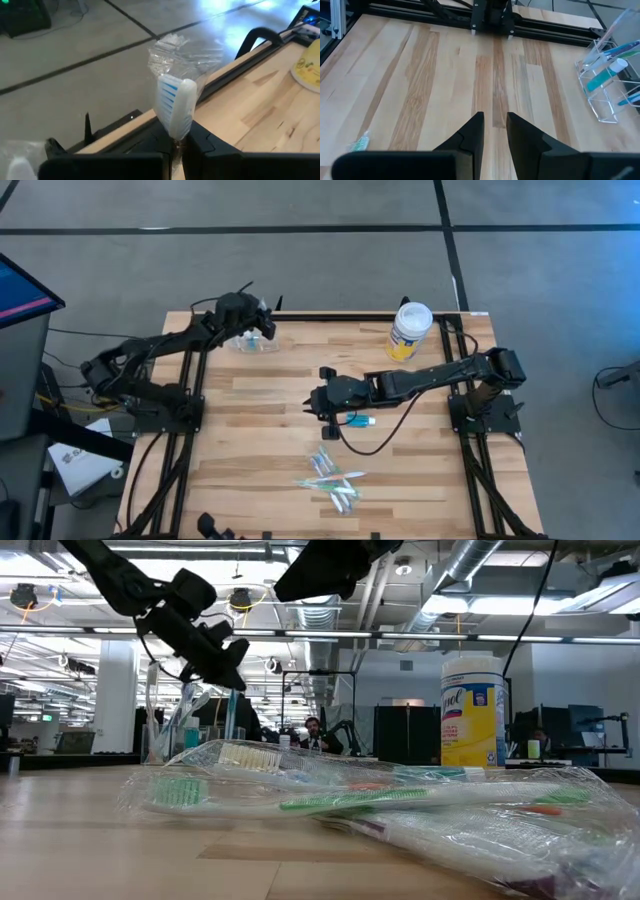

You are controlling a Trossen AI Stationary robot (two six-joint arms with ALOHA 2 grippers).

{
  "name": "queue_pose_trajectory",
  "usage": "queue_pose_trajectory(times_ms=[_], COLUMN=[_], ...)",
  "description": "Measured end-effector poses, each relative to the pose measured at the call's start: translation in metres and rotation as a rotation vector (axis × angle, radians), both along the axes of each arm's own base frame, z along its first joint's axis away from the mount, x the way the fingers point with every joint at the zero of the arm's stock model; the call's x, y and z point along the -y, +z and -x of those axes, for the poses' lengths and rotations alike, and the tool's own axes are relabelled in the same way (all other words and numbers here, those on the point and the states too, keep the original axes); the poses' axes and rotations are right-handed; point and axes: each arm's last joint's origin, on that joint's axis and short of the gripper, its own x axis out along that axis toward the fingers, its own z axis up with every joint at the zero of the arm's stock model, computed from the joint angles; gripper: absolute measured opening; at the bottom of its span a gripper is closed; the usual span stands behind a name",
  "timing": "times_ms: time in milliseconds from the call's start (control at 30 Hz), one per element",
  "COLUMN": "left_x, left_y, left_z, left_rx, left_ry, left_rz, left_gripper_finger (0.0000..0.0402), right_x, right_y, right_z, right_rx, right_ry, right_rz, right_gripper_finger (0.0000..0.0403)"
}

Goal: Pick & Place toothbrushing station
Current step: Put the blue toothbrush into the transparent organizer

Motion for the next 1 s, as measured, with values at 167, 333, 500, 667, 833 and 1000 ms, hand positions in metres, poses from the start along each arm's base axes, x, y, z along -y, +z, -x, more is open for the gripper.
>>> queue_pose_trajectory(times_ms=[167, 333, 500, 667, 833, 1000], left_x=[-0.004, -0.006, -0.007, -0.007, -0.007, -0.007], left_y=[-0.010, -0.017, -0.018, -0.020, -0.019, -0.019], left_z=[-0.001, -0.003, -0.004, -0.003, -0.003, -0.003], left_rx=[-0.028, -0.046, -0.047, -0.057, -0.065, -0.063], left_ry=[0.009, 0.009, 0.008, 0.007, 0.028, 0.028], left_rz=[0.032, 0.050, 0.051, 0.059, 0.049, 0.046], left_gripper_finger=[0.0006, 0.0006, 0.0012, 0.0029, 0.0050, 0.0086], right_x=[0.000, 0.002, 0.003, 0.003, 0.003, 0.003], right_y=[0.000, 0.000, 0.000, 0.000, 0.000, 0.000], right_z=[0.000, 0.000, 0.000, 0.000, 0.000, 0.000], right_rx=[0.000, 0.000, 0.000, 0.000, 0.000, 0.000], right_ry=[0.000, -0.005, -0.007, -0.006, -0.007, -0.006], right_rz=[0.001, 0.001, 0.001, 0.000, 0.000, 0.000], right_gripper_finger=[0.0074, 0.0074, 0.0074, 0.0074, 0.0074, 0.0074])
